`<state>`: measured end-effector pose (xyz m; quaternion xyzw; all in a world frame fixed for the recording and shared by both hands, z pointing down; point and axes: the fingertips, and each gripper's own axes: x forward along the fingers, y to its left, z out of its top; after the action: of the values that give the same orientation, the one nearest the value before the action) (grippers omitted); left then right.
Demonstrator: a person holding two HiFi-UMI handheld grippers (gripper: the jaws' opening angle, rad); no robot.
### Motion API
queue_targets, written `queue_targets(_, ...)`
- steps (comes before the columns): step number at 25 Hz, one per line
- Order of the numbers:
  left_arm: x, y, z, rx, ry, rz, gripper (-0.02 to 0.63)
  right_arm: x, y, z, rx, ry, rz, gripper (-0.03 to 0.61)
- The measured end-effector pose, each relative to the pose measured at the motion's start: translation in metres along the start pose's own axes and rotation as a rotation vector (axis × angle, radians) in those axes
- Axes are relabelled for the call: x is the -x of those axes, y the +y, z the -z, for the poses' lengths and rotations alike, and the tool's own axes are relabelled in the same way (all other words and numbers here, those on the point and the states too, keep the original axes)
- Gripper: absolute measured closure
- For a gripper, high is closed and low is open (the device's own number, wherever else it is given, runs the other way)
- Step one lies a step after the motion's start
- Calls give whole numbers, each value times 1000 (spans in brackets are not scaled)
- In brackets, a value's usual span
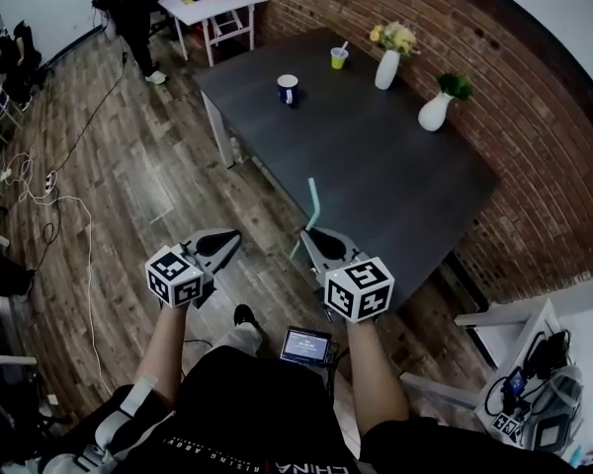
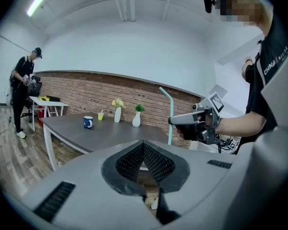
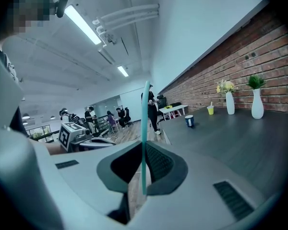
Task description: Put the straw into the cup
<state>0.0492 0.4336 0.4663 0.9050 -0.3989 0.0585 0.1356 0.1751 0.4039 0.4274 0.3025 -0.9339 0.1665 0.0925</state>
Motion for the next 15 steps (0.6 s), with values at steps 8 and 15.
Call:
queue_targets(8,1,91,-25,-5,13,70,611,-87,-7,-38,-33,-22,50,566)
queue_targets(15,-3,132,-28,12,21,106,611,-134,-8,-54,-34,-1,59,566)
